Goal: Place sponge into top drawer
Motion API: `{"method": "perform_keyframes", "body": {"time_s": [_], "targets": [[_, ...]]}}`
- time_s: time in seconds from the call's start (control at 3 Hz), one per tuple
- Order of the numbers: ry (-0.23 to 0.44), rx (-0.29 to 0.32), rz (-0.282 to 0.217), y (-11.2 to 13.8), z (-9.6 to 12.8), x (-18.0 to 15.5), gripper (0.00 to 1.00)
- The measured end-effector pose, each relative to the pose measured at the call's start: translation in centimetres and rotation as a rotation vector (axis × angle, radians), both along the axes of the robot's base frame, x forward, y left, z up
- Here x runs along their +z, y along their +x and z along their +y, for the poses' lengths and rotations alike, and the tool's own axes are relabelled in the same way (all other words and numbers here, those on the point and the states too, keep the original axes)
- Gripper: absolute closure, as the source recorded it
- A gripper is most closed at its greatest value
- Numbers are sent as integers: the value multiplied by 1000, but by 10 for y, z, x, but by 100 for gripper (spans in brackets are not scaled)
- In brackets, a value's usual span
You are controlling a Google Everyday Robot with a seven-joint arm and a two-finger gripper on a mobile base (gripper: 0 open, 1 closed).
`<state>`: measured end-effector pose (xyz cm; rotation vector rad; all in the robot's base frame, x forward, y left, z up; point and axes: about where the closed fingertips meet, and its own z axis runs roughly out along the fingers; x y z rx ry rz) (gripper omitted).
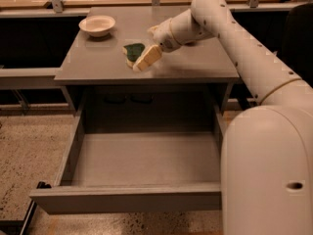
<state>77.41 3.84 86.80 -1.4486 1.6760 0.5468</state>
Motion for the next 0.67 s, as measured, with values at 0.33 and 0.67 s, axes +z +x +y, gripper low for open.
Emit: {"method": "perform_keyframes", "body": {"time_s": [0.33, 0.67], "targets": [[23, 21, -13, 26, 25, -2, 0], [32, 22, 10, 40, 37, -15, 0]]}}
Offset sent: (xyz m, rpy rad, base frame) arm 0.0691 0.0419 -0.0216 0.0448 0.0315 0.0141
